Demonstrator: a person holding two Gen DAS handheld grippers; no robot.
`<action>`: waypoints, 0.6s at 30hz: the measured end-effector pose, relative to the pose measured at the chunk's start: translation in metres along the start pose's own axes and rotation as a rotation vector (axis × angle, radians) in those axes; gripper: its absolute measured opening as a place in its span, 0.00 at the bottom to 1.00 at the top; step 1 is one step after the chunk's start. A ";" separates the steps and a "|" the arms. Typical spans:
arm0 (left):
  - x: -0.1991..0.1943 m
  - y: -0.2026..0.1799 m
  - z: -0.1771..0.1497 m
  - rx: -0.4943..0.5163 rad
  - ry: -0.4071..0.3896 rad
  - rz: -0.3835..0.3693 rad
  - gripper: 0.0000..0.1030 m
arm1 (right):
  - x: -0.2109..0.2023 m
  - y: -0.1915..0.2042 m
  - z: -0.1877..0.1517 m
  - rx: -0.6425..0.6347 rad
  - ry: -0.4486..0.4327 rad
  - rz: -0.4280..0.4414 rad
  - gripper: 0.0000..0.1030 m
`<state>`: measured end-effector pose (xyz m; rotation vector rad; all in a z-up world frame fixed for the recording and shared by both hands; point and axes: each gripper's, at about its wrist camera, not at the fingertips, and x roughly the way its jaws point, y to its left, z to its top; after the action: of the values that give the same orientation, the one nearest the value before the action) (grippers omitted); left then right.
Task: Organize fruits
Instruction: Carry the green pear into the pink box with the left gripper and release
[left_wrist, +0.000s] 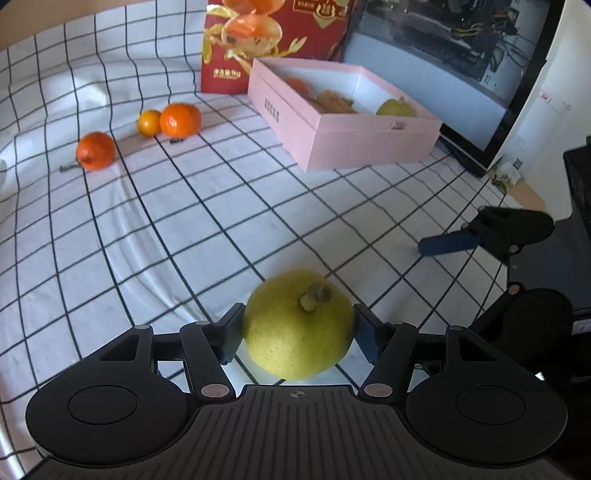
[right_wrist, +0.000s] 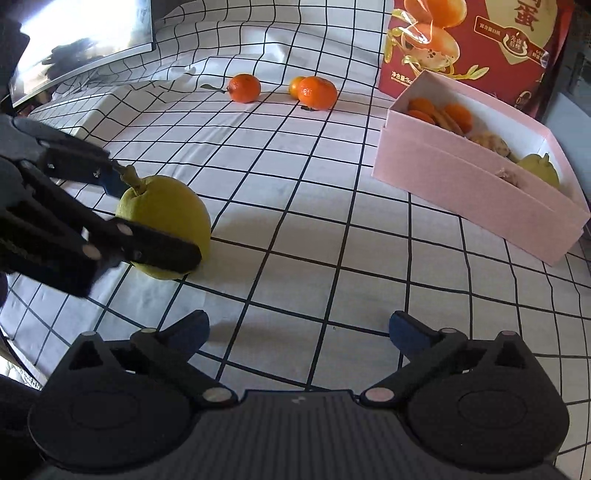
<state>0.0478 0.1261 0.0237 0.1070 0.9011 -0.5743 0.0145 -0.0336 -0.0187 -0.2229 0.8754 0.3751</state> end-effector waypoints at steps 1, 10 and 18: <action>0.000 0.000 0.000 -0.003 -0.005 -0.001 0.66 | 0.000 0.000 0.001 -0.007 0.006 0.006 1.00; -0.003 0.019 -0.004 -0.169 -0.034 -0.037 0.65 | -0.012 -0.006 0.027 -0.068 -0.055 -0.023 0.87; -0.031 0.037 -0.015 -0.261 -0.077 0.035 0.65 | -0.005 -0.010 0.116 -0.085 -0.216 -0.034 0.87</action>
<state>0.0415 0.1757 0.0325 -0.1345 0.8900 -0.4217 0.0972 -0.0041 0.0574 -0.2705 0.6425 0.3972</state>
